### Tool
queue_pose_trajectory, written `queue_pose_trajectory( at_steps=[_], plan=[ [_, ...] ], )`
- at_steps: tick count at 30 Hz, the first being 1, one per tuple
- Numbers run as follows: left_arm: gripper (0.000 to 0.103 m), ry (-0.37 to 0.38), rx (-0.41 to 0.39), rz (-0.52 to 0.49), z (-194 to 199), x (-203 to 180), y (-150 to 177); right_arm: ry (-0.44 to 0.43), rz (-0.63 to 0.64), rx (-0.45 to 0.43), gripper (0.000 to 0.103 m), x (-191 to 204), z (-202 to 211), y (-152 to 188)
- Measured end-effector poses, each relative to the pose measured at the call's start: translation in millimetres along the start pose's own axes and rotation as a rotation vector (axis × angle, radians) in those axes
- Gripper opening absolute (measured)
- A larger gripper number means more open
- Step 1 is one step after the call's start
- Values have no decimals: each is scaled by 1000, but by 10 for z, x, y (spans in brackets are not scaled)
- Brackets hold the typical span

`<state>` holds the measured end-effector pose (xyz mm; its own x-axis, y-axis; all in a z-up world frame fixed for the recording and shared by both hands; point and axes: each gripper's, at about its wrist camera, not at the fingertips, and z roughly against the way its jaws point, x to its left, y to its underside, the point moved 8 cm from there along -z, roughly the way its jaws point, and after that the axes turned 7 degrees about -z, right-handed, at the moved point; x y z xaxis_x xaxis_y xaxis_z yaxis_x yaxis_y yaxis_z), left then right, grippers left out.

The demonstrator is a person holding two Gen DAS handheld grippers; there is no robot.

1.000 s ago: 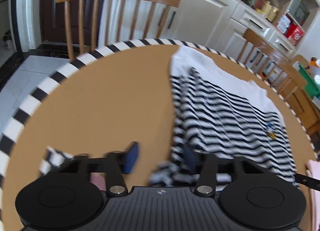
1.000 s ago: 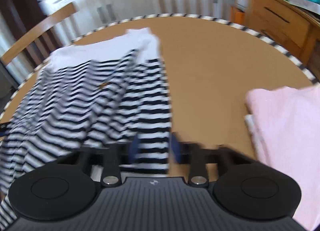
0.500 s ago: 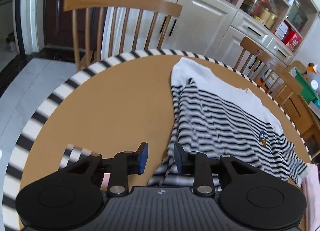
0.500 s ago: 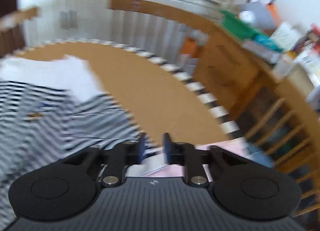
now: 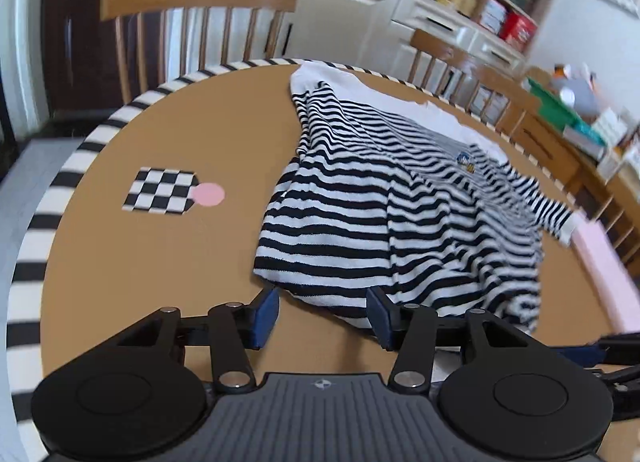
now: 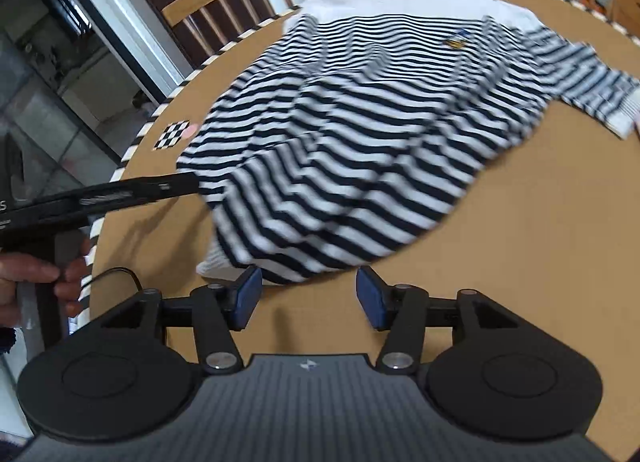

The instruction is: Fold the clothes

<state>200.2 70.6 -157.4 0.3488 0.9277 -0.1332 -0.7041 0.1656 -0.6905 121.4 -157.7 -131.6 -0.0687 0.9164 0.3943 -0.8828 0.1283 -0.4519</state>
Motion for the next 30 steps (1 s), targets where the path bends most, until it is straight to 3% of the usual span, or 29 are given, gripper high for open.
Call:
queue_pose_trajectory(
  at_steps=[6, 8, 9, 10, 12, 16, 21, 26, 28, 30],
  plan=[
    [55, -61, 1, 29, -139, 48, -135, 84, 11, -26, 63, 211, -178, 68],
    [46, -88, 11, 19, -176, 49, -168, 105, 12, -48, 61, 264, -228, 83],
    [24, -96, 20, 8, -195, 41, -182, 118, 21, -59, 44, 267, -248, 77],
    [13, -88, 34, 5, -202, 34, -182, 132, 34, -70, 14, 260, -266, 65],
    [7, -55, 55, 30, -203, 39, -188, 122, 12, -60, 8, 207, -261, 31],
    [7, -15, 80, 55, -102, 65, -219, 139, 14, -93, 7, 67, -7, -21],
    [6, 70, 66, 51, 359, -8, -410, 194, 85, -151, 7, -102, 712, -51],
    [4, 166, 17, 43, 824, -233, -738, 369, 266, -233, 7, -262, 1375, -171],
    [8, 155, 18, 41, 818, -263, -769, 402, 278, -215, 8, -405, 1372, -217],
    [30, 94, 56, 30, 683, -220, -667, 387, 244, -157, 13, -587, 1199, -185]
  ],
)
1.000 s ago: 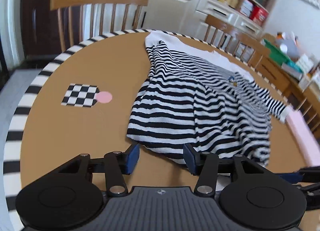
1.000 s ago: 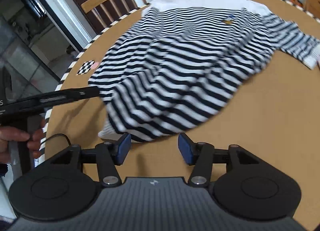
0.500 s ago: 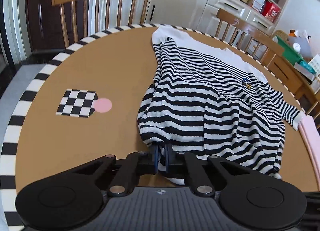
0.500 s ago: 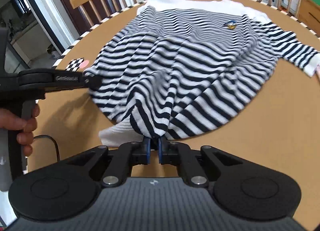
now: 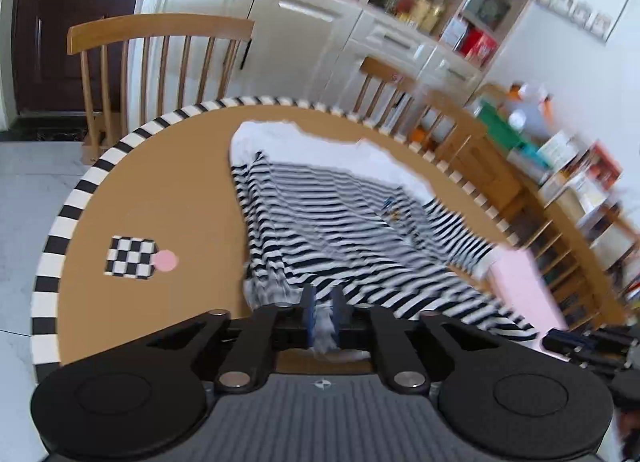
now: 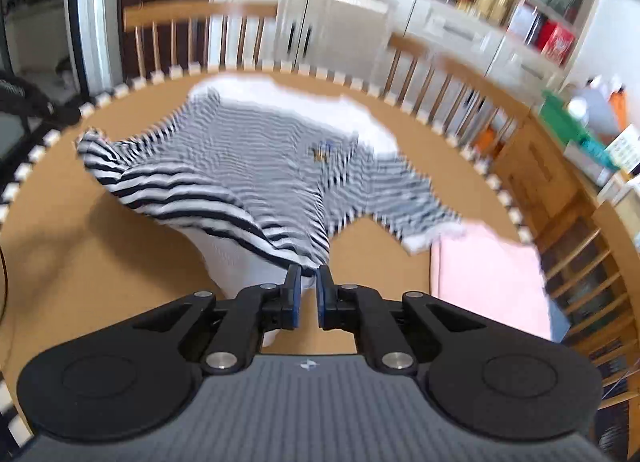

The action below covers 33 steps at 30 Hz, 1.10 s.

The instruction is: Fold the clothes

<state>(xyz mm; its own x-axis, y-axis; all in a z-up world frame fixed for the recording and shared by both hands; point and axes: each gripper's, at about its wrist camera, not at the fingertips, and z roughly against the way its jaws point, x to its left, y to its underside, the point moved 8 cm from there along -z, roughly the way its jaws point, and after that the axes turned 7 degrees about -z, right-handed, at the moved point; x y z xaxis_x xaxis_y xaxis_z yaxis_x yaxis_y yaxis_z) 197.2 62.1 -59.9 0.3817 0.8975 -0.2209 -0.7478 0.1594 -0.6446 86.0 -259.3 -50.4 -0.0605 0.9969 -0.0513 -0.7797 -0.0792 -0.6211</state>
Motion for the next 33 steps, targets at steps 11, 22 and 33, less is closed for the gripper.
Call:
queue_pose_trajectory(
  at_steps=[11, 22, 33],
  plan=[
    [48, -70, 21, 11, -390, 172, 997, -177, -177, 69, 49, -50, -492, 647],
    [4, 102, -42, 60, -124, -175, 468, -396, -309, 15, 3, 71, -236, 221],
    [43, 18, 126, 361, -951, 284, -397, -184, -265, 71, 16, -372, -915, -419]
  ],
)
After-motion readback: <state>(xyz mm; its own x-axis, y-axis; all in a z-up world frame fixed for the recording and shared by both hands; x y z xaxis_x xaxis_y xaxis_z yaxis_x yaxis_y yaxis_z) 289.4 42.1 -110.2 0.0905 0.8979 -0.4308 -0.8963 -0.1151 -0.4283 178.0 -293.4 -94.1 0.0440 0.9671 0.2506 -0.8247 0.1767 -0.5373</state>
